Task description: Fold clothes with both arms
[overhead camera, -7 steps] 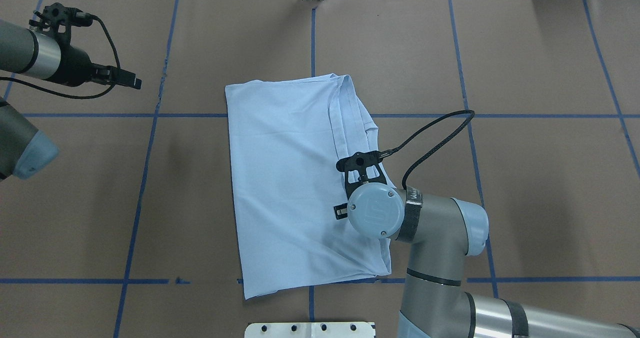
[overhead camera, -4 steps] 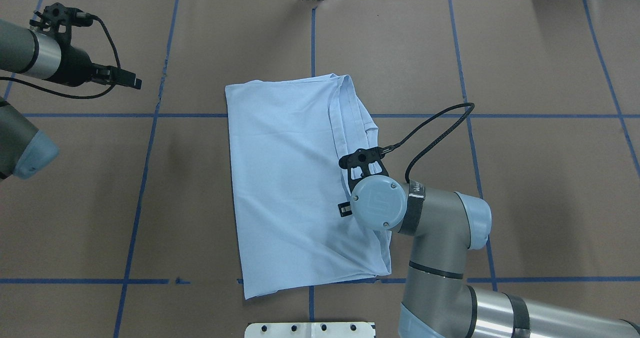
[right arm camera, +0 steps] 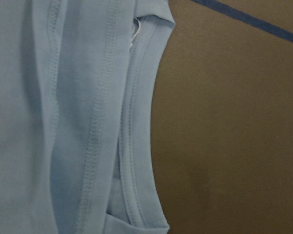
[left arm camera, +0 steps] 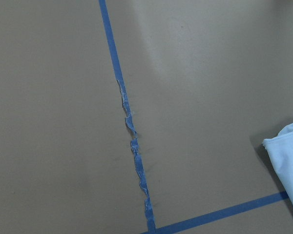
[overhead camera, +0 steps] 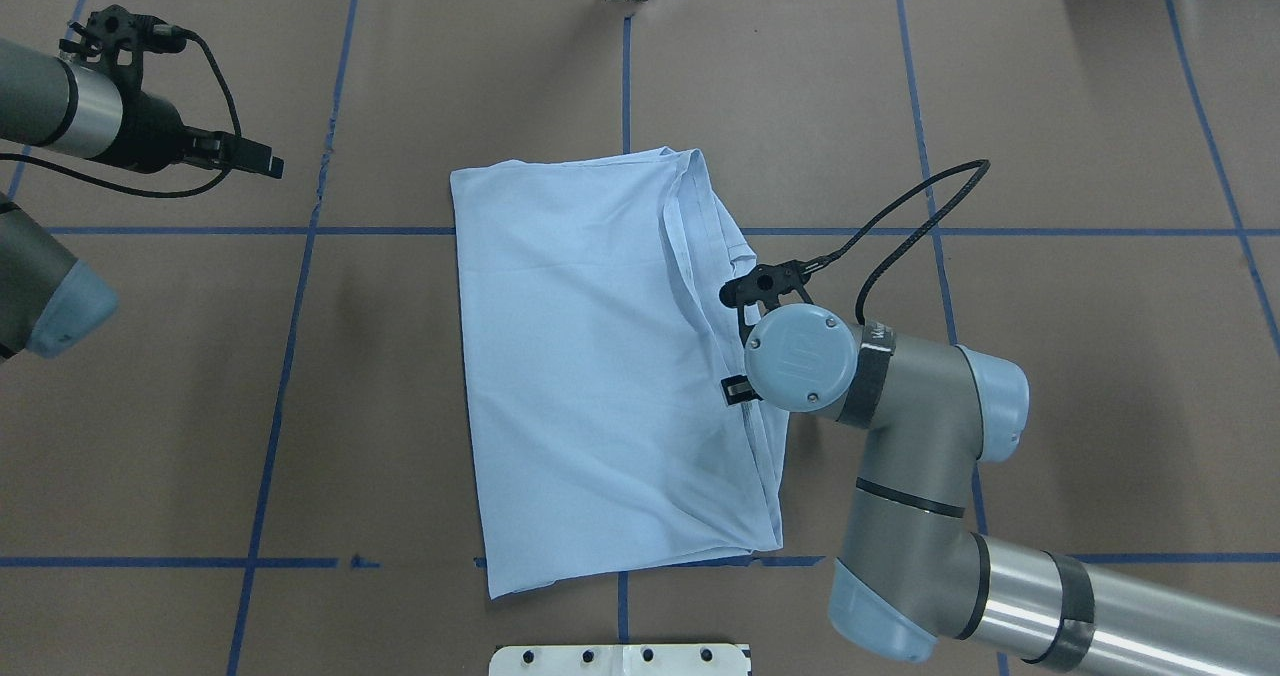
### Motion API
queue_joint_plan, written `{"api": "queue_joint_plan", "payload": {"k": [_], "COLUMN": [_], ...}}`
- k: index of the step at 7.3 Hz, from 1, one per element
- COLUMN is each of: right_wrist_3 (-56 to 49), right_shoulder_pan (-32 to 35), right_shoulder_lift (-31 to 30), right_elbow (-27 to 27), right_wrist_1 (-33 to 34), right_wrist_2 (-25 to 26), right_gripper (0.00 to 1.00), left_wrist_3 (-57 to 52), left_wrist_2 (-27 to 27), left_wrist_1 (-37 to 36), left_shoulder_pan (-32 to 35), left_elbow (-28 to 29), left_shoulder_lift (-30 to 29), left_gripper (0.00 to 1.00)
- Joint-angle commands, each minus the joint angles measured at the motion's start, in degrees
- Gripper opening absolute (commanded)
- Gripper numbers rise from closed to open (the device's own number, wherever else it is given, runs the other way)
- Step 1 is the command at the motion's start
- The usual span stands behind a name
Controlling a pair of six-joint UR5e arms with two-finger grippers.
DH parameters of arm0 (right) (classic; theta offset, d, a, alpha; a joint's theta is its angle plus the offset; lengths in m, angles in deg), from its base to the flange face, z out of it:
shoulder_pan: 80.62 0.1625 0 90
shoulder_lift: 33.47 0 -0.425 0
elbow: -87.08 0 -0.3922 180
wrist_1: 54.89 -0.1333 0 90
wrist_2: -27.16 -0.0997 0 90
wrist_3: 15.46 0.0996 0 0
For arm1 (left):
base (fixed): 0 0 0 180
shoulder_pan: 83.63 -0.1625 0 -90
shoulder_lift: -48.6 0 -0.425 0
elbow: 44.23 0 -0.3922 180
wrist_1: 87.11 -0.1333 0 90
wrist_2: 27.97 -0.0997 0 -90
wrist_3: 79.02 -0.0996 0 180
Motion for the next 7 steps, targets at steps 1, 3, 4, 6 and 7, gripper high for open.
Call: {"api": "queue_joint_plan", "payload": {"k": [1, 3, 4, 6, 7], "right_wrist_3": [-0.55, 1.11, 1.47, 1.56, 1.3], "right_shoulder_pan": [0.82, 2.75, 4.15, 5.75, 6.36], "right_shoulder_lift": [-1.87, 7.48, 13.11, 18.07, 18.09], "right_elbow": [2.41, -5.09, -11.32, -21.7, -24.54], "right_wrist_1": [-0.11, -0.64, -0.73, -7.35, -10.89], "right_wrist_2": [-0.23, -0.32, -0.41, -0.5, -0.5], "right_gripper": [1.0, 1.0, 1.0, 1.0, 1.0], "left_wrist_3": [0.0, 0.0, 0.0, 0.0, 0.0], "left_wrist_2": [0.0, 0.0, 0.0, 0.0, 0.09], "left_wrist_1": [0.0, 0.0, 0.0, 0.0, 0.0], "left_shoulder_pan": [0.0, 0.0, 0.0, 0.0, -0.09], "left_elbow": [-0.01, -0.1, -0.1, -0.1, -0.1], "left_shoulder_lift": [0.0, 0.0, 0.0, -0.09, -0.09], "left_gripper": [1.0, 1.0, 1.0, 1.0, 1.0]}}
